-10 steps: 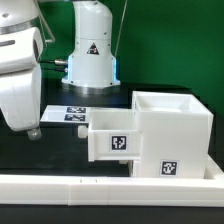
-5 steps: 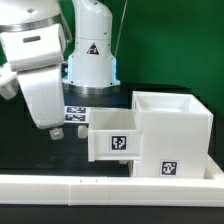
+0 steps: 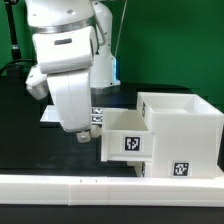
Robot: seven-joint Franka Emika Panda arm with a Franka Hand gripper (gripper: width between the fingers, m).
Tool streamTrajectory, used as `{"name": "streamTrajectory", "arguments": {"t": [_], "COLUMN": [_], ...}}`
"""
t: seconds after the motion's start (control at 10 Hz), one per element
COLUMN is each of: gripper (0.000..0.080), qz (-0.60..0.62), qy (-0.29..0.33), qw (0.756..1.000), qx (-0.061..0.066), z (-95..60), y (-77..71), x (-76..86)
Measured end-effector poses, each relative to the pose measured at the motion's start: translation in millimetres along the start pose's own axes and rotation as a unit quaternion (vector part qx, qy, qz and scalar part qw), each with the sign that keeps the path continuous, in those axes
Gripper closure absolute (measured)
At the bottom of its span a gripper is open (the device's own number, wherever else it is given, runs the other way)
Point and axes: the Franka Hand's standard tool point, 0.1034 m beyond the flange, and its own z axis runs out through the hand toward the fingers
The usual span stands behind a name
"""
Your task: Assemble drawer
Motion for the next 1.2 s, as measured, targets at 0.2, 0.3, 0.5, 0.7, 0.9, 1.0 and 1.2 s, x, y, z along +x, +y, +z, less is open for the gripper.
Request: {"name": "streamTrajectory", "arguments": {"t": [0.2, 0.3, 0.5, 0.7, 0.9, 1.0, 1.2], "gripper": [0.0151, 0.0151, 0.0151, 0.0151, 0.0151, 0.0151, 0.0151], "qz": [0.012, 0.015, 0.015, 0.006, -0.029, -0.057, -0.074], "qy": [-0.006, -0.005, -0.005, -0.005, -0.005, -0.003, -0.006], "qw": [1.000, 1.000, 1.000, 1.000, 1.000, 0.998, 0.997], "qx": [-0.001, -0.001, -0.001, -0.002, -0.005, -0.002, 0.010], "z": [-0.1, 0.8, 0.8, 0.4, -3.9, -6.4, -7.1], "y": [0.6, -0.2, -0.2, 0.1, 4.8, 8.8, 14.5], "x": [-0.3, -2.4, -2.8, -3.8, -6.6, -8.2, -6.9]}}
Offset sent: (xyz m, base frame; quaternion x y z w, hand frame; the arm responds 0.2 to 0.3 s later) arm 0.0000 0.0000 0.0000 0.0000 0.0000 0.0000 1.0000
